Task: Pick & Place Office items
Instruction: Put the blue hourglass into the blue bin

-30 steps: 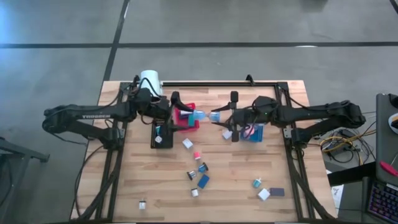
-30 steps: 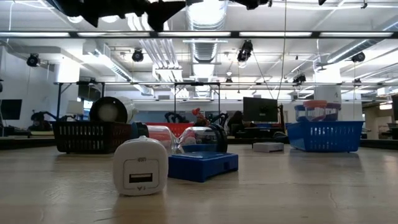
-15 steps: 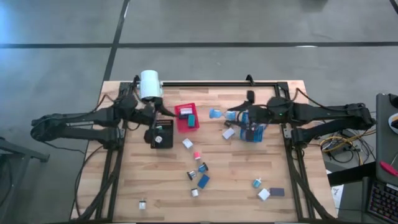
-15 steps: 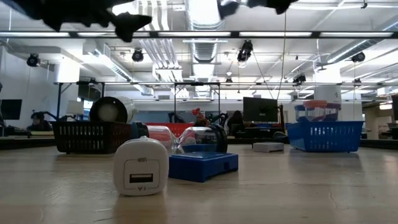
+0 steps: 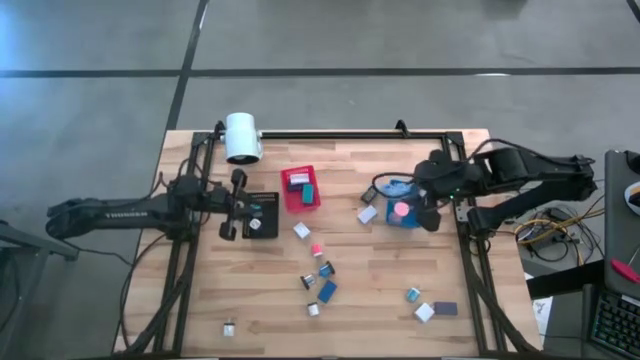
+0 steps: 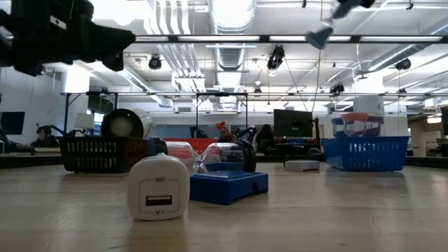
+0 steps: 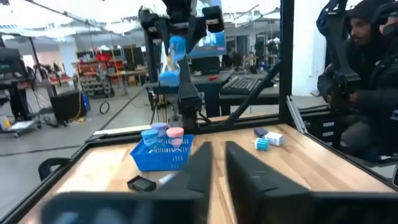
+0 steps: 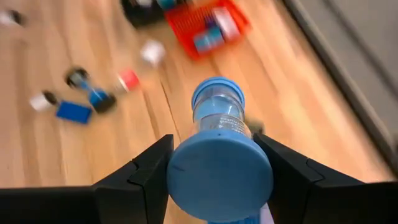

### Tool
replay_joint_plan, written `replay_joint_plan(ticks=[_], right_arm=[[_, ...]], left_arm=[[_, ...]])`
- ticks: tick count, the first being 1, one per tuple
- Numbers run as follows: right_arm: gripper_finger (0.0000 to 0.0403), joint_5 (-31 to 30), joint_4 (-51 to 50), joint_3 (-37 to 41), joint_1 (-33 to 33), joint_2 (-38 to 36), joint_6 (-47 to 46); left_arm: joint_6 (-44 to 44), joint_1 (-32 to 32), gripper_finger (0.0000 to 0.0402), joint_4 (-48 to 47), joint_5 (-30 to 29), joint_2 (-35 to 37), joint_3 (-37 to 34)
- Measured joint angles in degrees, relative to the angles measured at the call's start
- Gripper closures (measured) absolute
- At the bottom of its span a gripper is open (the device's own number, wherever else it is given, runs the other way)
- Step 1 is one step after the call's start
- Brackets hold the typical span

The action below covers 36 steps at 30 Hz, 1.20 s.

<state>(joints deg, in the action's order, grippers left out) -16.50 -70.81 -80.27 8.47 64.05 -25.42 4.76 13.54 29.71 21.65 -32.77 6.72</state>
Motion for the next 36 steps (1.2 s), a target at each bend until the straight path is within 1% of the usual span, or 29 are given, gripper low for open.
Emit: replay_joint_plan(ticks=[1,3,6,10,16,19,23,29,36], right_arm=[[0.0213,0.24,-2.83,-1.02,0.02,0.94,-2.26],[0.0213,1.84,-6.82,-2.41,0.14,2.65,-5.44],[0.0213,4.37,-11.14,-2.89,0.65,4.49,-8.58],[0.0213,4.82,-14.44,-1.19,1.07,5.73,-11.95],[0.0213,9.11,-15.33,2.79,1.07,5.74,-13.97],[0.0213,9.23,-17.45,5.44,1.07,5.68,-15.86],[0.0213,9.08,-16.90,8.95,0.95,5.68,-16.16],[0.0213,8.83,-15.31,12.25,-0.69,5.68,-15.65],[0.0213,8.88,-7.30,17.43,-3.68,5.66,-11.85]], left_arm=[[0.06,0.00,0.0379,0.35,0.00,0.38,-0.55],[0.79,0.00,0.0393,0.29,0.02,0.88,-1.32],[1.48,0.00,0.0384,0.34,0.00,0.99,-1.77],[1.48,0.00,0.0372,0.31,-0.24,1.00,-1.99],[1.49,0.00,0.0377,0.31,-0.26,1.08,-2.05],[1.48,0.00,0.0378,0.31,-0.26,1.13,-2.05],[1.48,0.00,0.0376,0.31,-0.28,1.15,-2.05],[1.48,0.00,0.0378,0.31,-0.33,1.15,-2.05],[1.49,0.00,0.0378,0.32,-0.46,1.15,-2.05]])
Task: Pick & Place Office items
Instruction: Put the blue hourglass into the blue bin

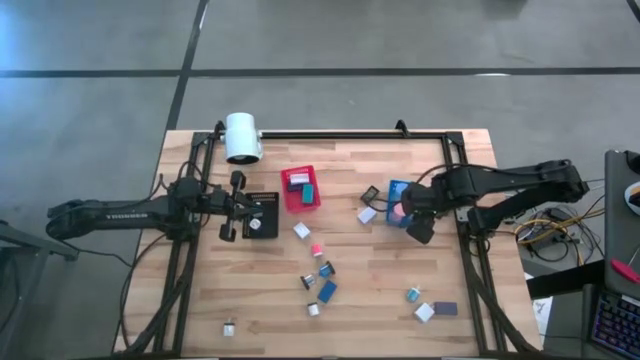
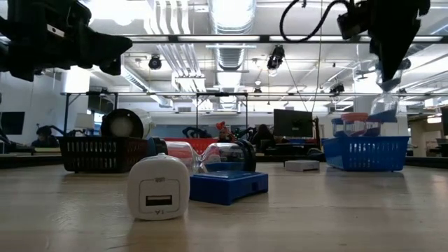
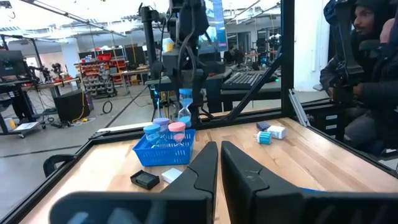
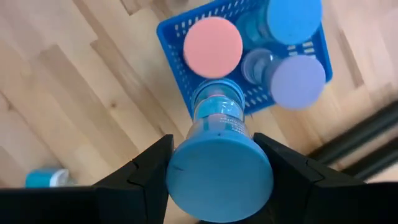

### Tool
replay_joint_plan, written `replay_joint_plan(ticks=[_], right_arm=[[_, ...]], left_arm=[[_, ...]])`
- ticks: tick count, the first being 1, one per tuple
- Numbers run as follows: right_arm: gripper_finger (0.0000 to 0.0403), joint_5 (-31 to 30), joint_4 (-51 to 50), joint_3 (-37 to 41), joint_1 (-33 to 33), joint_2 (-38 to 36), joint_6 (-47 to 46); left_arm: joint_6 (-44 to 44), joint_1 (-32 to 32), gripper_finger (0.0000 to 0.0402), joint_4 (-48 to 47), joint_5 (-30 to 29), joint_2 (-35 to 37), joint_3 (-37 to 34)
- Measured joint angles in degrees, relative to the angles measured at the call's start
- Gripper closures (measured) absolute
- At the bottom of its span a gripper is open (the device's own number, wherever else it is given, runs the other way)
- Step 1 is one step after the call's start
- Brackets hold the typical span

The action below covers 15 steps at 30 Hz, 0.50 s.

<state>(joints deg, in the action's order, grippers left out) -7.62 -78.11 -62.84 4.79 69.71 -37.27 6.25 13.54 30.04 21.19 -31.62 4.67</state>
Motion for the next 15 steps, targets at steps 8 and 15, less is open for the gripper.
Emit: replay_joint_plan(ticks=[8,15], right_arm=[[0.0213,0.05,2.98,5.48,-1.41,0.01,1.27],[0.0213,0.19,10.19,9.72,-1.69,0.02,2.18]], left_arm=[[0.11,0.00,0.0378,-0.01,0.00,0.00,0.00],[0.43,0.00,0.0376,-0.01,0.01,0.00,0.00]])
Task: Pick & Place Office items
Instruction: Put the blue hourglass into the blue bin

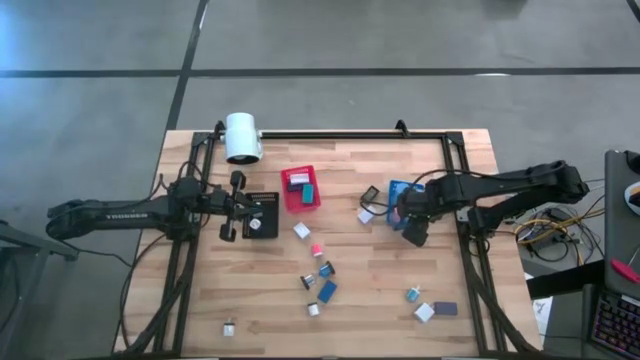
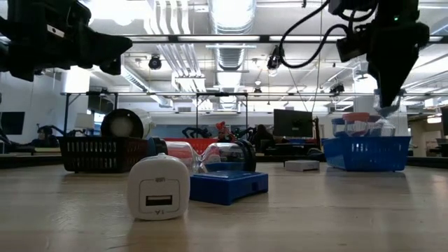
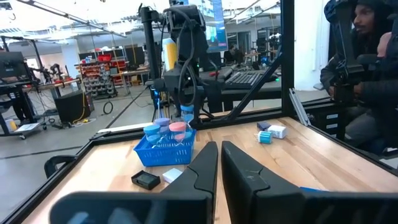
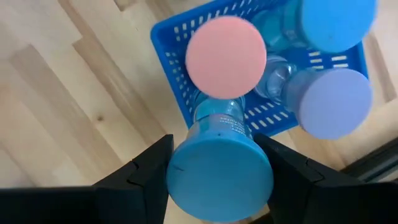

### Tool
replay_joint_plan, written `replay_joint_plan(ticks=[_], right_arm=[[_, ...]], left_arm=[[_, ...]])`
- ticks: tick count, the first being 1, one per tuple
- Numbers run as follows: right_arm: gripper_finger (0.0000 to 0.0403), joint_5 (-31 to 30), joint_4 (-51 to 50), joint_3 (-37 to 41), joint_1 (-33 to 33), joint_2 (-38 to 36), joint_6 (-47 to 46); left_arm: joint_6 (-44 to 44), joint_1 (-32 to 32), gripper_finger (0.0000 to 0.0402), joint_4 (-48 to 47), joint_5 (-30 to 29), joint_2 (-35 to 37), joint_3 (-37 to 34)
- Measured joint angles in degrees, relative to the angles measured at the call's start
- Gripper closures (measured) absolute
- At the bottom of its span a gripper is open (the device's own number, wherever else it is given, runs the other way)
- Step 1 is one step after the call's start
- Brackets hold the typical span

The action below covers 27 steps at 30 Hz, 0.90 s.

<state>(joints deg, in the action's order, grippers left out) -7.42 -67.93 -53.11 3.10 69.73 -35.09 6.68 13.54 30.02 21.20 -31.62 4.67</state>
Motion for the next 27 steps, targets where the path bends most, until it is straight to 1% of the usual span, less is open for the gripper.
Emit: replay_joint_plan(ticks=[5,15,19,27], right_arm=[[0.0213,0.29,1.28,1.94,-0.73,0.00,0.40],[0.0213,2.61,4.10,6.46,-4.99,0.00,2.65],[0.0213,2.96,6.17,7.51,-5.25,0.00,3.75],[0.0213,3.11,6.89,8.08,-5.31,-0.13,4.44]], left_arm=[[0.00,0.00,0.0378,0.00,0.01,0.00,0.00],[0.22,0.00,0.0377,0.00,0.01,-0.02,0.00],[0.22,0.00,0.0377,0.00,0.01,-0.02,0.00],[0.22,0.00,0.0376,0.00,0.03,-0.02,0.00]])
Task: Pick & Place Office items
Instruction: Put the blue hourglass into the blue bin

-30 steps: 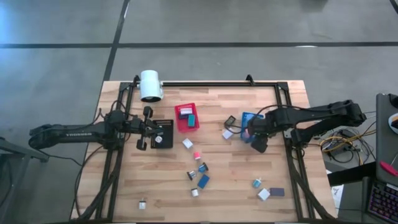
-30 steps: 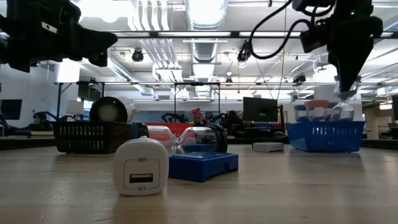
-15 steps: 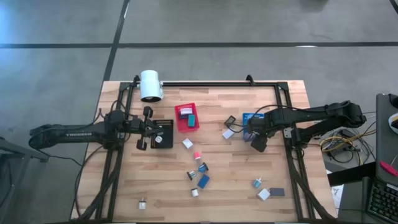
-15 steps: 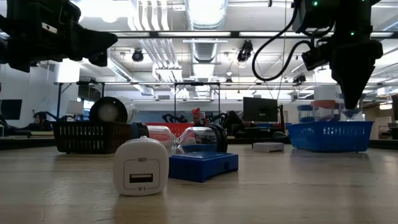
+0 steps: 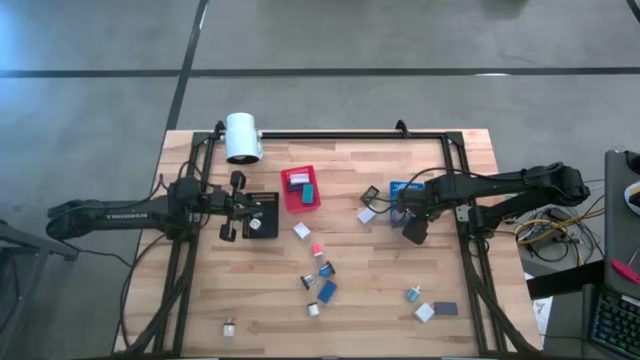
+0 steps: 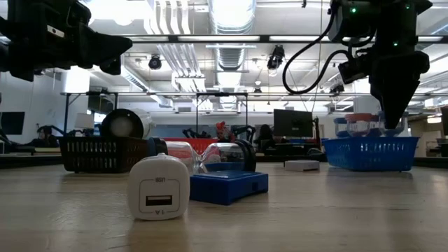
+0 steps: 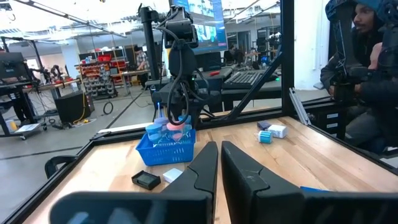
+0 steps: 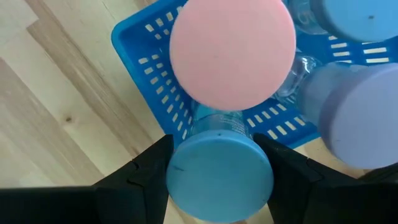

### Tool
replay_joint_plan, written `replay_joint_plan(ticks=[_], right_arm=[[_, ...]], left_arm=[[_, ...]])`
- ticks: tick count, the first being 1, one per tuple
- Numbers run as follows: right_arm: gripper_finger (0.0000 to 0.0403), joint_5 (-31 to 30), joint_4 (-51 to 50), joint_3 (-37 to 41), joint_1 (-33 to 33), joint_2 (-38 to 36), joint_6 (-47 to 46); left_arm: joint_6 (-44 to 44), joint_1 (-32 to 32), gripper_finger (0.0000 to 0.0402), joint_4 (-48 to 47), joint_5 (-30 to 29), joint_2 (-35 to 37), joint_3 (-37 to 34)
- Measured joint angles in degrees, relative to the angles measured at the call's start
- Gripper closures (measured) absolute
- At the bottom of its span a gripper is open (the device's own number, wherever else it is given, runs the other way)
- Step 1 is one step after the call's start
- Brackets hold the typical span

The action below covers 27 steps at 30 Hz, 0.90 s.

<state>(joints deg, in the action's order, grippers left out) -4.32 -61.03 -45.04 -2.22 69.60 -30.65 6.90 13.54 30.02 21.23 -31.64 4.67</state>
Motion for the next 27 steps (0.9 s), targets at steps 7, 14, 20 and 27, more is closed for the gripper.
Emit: replay_joint_plan(ticks=[7,14,20,27], right_arm=[[0.0213,0.27,0.17,0.05,-0.24,0.04,0.48],[0.0213,0.31,0.24,0.07,-0.26,0.27,0.99],[0.0199,0.09,0.44,0.12,-0.66,0.29,1.43],[0.0160,0.05,0.61,0.37,-1.60,0.48,2.37]], left_arm=[[0.00,0.00,0.0377,0.00,0.00,0.00,0.00],[0.01,0.00,0.0378,0.00,0.00,0.00,0.00],[0.02,0.00,0.0377,0.00,0.00,0.02,0.00],[0.04,0.00,0.0376,-0.04,-0.01,0.02,-0.18]])
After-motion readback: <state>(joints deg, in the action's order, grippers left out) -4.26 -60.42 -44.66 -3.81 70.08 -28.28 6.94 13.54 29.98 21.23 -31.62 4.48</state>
